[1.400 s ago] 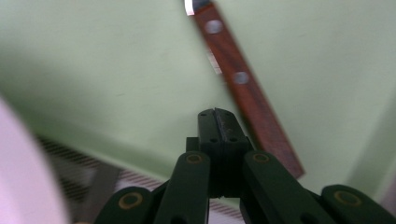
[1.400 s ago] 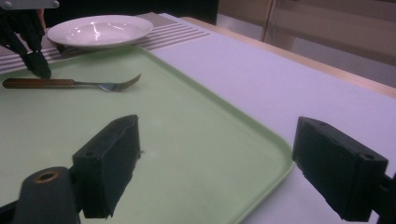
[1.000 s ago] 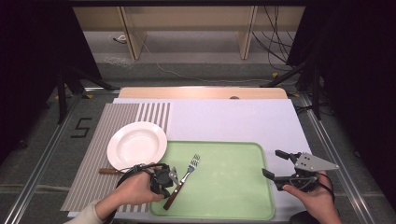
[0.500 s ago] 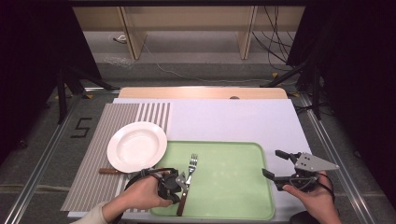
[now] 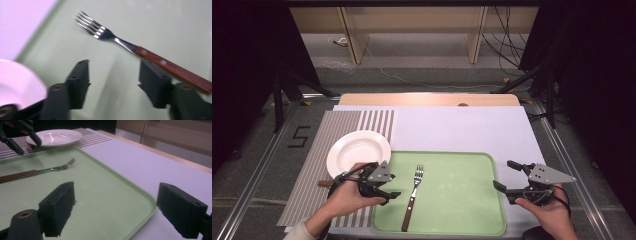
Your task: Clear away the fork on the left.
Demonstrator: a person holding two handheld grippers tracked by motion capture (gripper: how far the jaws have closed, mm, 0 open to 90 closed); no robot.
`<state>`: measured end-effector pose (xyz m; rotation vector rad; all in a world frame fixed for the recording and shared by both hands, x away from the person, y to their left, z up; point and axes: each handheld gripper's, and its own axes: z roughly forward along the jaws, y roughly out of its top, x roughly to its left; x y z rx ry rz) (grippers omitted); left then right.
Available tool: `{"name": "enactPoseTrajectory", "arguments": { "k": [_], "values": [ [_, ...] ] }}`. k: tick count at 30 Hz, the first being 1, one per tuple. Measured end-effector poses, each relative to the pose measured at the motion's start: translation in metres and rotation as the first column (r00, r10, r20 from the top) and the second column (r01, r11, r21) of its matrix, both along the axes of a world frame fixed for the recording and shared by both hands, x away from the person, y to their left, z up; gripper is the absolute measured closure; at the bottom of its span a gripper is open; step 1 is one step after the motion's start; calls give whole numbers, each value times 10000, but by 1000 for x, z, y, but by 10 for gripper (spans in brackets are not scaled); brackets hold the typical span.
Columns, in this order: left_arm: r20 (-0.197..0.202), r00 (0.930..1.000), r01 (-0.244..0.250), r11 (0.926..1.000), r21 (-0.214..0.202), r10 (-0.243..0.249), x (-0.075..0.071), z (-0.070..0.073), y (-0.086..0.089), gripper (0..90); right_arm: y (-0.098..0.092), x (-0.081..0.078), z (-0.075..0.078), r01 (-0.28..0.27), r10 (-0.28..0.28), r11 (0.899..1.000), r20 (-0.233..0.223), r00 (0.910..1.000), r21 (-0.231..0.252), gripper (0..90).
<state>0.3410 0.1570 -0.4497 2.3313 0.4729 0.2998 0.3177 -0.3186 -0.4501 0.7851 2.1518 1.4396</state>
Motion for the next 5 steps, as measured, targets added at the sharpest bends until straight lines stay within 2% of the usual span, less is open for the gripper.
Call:
{"name": "enactPoseTrajectory", "arguments": {
  "k": [1, 3, 5],
  "values": [
    [113, 9997, -220, 9986, -473, 226, -1, 0, 7, 278, 0, 0, 0, 7, -7, 10000, 12, 10000, 37, 163],
    [234, 9980, -554, 9909, -1226, 587, -3, 1, 18, 156, -1, 0, 1, 44, -45, 10000, 19, 10000, 79, 162],
    [331, 9939, -981, 9790, -1788, 1056, -9, 1, 27, 136, -2, 0, 1, 81, -81, 9999, 22, 10000, 112, 162]
  ]
}}
